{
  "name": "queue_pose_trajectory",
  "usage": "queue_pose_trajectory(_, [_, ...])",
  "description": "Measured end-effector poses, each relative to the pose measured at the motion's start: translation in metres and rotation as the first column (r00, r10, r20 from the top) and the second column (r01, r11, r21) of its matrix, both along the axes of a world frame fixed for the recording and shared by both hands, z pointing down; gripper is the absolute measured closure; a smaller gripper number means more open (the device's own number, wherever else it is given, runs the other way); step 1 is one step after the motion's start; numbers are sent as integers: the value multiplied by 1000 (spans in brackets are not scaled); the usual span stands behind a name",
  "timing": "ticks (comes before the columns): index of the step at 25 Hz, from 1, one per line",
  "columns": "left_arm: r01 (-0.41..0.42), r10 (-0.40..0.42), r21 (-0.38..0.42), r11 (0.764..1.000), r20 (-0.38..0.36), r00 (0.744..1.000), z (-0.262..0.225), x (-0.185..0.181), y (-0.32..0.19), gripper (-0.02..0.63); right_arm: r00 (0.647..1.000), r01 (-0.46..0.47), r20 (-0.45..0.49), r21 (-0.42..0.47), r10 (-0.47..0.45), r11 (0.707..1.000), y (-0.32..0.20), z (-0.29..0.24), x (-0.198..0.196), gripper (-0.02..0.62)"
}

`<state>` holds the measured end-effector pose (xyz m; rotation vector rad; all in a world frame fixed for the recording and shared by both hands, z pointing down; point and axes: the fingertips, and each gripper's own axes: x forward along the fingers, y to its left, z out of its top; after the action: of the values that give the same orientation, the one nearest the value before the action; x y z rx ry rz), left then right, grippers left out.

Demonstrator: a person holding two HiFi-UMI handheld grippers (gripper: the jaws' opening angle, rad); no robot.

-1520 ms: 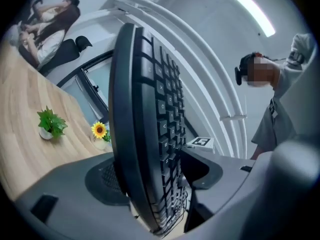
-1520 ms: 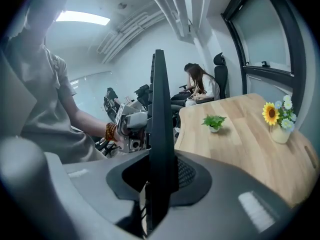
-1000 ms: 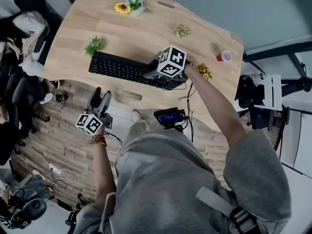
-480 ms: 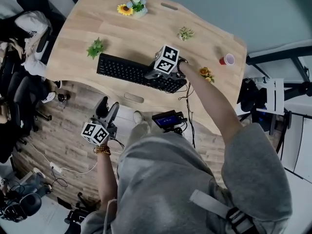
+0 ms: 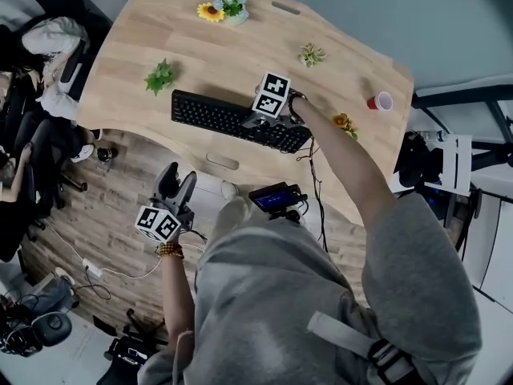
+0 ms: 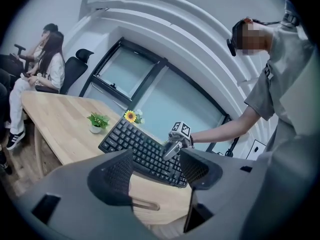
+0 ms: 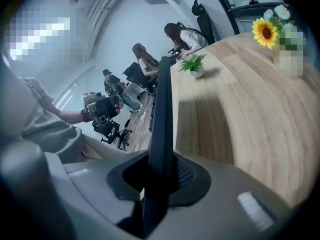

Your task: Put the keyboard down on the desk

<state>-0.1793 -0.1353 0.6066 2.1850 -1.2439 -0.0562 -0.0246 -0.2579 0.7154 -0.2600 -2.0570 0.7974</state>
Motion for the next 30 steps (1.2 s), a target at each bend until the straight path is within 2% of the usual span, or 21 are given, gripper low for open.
queue_pose_trajectory(6, [13,-13,-26,1000,7,1000,4,0,0,308,999,-3,-42,-28,2,1000,-7,24,3,508])
queue_pose_trajectory(20, [5,-5,-48,999,4,1000,4,9,-11,308,998,-27,-55,-82,22,996,-33,39,2,485])
queue_pose_trajectory(30, [-9,10,-48,999,6,1000,4,13,-16,308,993,-77,-94,-4,76,997,-54,59,8,400])
